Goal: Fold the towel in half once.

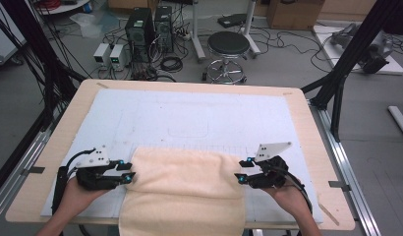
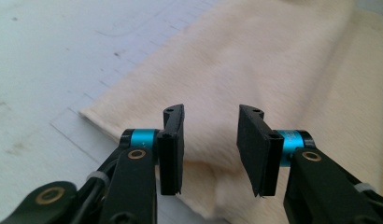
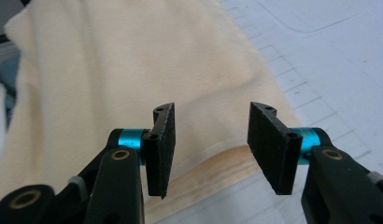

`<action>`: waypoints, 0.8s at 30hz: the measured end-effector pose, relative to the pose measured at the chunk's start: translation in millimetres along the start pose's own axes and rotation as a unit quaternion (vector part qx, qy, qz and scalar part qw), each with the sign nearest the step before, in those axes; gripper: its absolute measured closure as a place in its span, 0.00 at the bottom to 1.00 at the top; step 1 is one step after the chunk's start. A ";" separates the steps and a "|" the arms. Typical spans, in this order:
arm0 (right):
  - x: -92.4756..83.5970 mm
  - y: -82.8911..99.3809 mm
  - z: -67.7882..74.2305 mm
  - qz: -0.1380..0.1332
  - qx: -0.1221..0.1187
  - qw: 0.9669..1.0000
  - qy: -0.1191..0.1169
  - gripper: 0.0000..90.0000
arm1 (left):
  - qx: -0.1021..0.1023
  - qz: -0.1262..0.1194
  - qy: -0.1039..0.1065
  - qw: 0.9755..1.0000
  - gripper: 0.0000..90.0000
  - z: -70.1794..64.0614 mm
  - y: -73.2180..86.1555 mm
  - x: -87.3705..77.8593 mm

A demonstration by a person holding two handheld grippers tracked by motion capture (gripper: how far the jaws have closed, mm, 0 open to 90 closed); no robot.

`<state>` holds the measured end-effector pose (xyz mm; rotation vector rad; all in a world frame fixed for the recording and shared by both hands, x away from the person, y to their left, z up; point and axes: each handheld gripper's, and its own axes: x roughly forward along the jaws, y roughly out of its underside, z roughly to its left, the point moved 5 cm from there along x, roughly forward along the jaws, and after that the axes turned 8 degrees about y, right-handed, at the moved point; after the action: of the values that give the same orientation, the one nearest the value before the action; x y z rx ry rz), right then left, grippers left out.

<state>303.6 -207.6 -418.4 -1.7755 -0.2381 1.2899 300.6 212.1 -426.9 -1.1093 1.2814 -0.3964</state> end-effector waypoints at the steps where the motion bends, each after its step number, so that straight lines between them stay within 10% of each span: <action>1: 6.3 -0.3 -5.0 0.003 0.005 1.000 0.008 0.56 | -0.002 0.001 -0.004 1.000 0.66 3.9 -1.6 2.8; 11: 62.0 3.8 -39.0 0.046 0.057 0.997 0.016 0.52 | -0.067 0.048 -0.019 0.996 0.55 50.8 9.4 44.5; 18: 67.2 2.5 -34.1 0.052 0.034 0.998 -0.003 0.85 | -0.054 0.052 -0.016 0.997 0.90 49.4 6.8 46.4; 24: 60.5 -0.7 -34.6 0.042 0.033 0.999 -0.001 0.89 | -0.056 0.040 -0.022 0.997 0.95 48.3 2.7 41.1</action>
<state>359.3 -189.3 -456.3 -1.7437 -0.1231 1.3441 355.5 202.4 -457.2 -1.1514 1.3174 -0.2410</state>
